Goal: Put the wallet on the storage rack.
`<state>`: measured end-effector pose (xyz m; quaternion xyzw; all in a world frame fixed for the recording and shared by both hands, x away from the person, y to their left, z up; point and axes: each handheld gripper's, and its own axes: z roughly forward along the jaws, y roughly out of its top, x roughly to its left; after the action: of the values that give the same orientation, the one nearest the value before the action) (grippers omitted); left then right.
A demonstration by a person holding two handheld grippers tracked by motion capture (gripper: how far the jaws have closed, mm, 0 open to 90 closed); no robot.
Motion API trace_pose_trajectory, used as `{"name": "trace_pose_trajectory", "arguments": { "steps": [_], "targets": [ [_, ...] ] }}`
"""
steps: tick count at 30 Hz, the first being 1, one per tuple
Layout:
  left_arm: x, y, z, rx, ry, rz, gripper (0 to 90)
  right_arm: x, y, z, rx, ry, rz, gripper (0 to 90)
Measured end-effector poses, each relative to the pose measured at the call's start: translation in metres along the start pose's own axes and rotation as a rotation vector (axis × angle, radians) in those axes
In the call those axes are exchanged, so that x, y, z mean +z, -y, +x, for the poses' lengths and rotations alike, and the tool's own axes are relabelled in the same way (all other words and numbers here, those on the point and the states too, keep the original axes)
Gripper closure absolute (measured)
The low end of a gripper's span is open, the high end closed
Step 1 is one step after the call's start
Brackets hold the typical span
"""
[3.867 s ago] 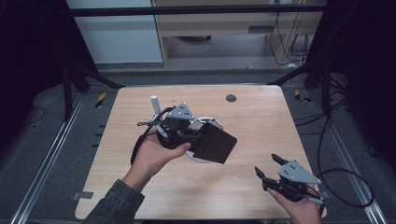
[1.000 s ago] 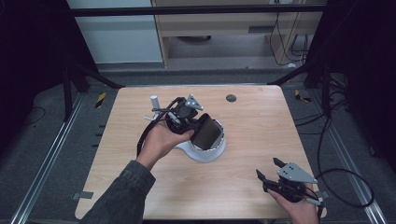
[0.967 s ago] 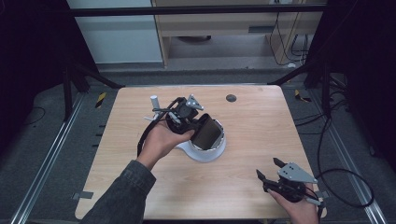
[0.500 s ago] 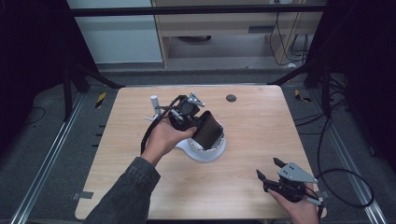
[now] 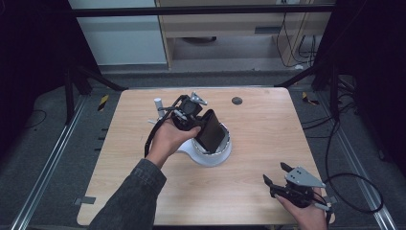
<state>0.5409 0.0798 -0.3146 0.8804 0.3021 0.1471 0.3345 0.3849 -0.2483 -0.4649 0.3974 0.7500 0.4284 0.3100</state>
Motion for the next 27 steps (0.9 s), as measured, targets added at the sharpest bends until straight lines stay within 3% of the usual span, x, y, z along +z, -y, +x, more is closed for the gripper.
{"name": "trace_pose_trajectory", "arguments": {
  "steps": [4,8,14,27],
  "targets": [
    [-0.002,0.001,0.002,-0.011,-0.018,-0.006,69.0,0.000,0.000,0.000,-0.002,0.000,0.002,25.2],
    [-0.002,0.003,0.003,-0.015,-0.016,-0.004,68.8,0.000,0.001,0.000,-0.004,-0.001,0.003,25.2],
    [-0.008,0.003,0.002,-0.024,-0.038,-0.034,61.3,0.001,0.001,0.000,-0.003,-0.001,0.005,25.2],
    [-0.032,0.011,0.002,-0.025,-0.059,-0.096,55.0,0.001,0.001,0.000,-0.004,-0.001,0.006,25.0]
  ]
}}
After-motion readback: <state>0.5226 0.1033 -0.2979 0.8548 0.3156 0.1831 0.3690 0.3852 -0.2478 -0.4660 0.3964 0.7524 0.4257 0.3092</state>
